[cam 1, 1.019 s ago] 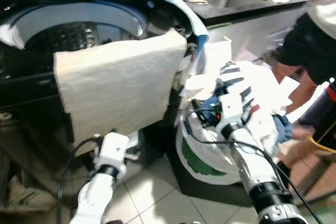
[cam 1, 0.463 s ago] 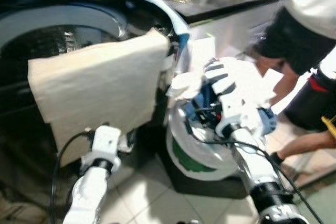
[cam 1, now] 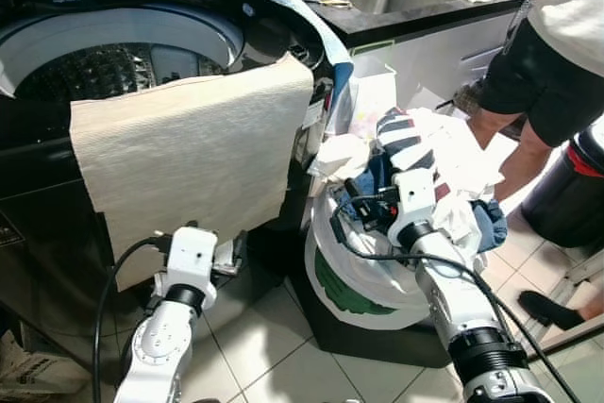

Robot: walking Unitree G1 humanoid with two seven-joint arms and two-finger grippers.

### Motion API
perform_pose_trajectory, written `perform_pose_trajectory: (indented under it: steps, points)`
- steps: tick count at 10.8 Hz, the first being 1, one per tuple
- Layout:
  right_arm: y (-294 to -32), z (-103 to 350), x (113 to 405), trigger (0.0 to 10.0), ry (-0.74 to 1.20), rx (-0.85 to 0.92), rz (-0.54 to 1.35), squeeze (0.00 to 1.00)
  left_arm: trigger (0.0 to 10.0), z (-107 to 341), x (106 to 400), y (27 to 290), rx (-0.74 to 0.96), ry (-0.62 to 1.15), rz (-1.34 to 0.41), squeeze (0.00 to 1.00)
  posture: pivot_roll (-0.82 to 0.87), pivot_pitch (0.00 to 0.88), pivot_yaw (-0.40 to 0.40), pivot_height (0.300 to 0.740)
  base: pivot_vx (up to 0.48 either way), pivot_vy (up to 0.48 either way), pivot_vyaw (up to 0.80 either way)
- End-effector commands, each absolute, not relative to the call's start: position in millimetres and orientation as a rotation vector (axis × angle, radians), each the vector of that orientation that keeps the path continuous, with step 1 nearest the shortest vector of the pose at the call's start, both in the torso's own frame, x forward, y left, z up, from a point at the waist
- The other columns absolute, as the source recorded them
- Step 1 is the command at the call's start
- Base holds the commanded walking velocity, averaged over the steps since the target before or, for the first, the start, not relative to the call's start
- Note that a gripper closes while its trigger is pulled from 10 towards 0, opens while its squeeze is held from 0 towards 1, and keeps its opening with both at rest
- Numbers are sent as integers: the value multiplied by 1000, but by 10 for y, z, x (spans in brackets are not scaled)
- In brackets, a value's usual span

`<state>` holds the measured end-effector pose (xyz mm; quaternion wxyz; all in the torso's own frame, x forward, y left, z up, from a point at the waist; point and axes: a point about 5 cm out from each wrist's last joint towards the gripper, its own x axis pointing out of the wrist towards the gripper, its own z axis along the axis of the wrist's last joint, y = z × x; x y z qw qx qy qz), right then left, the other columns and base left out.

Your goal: Clothes washing

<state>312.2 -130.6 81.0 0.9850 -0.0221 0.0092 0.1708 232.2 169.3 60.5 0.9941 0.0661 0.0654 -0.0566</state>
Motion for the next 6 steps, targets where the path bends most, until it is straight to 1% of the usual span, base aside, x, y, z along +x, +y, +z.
perform_pose_trajectory:
  steps: [1,2,3,4,6]
  points:
    - [-1382,910,3148,10000,-30,-76,329,0,10000,638,2367,1862,62,113,1,0,158,0,-105,740,0,0,0]
    - [-1428,971,3168,10000,-45,-87,330,0,10000,648,2370,1960,34,94,66,0,151,0,-124,740,0,0,0]
    - [-1487,1003,3193,10000,-41,-112,345,0,10000,622,2377,1898,25,85,76,0,141,0,-164,740,0,0,0]
    - [-1539,1039,3227,10000,-38,-148,367,0,10000,587,2378,1724,22,81,40,0,132,0,-181,740,0,0,0]
    - [-1553,1120,3296,10000,-53,-160,368,0,10000,557,2394,1620,24,85,14,0,122,0,-184,740,0,0,0]
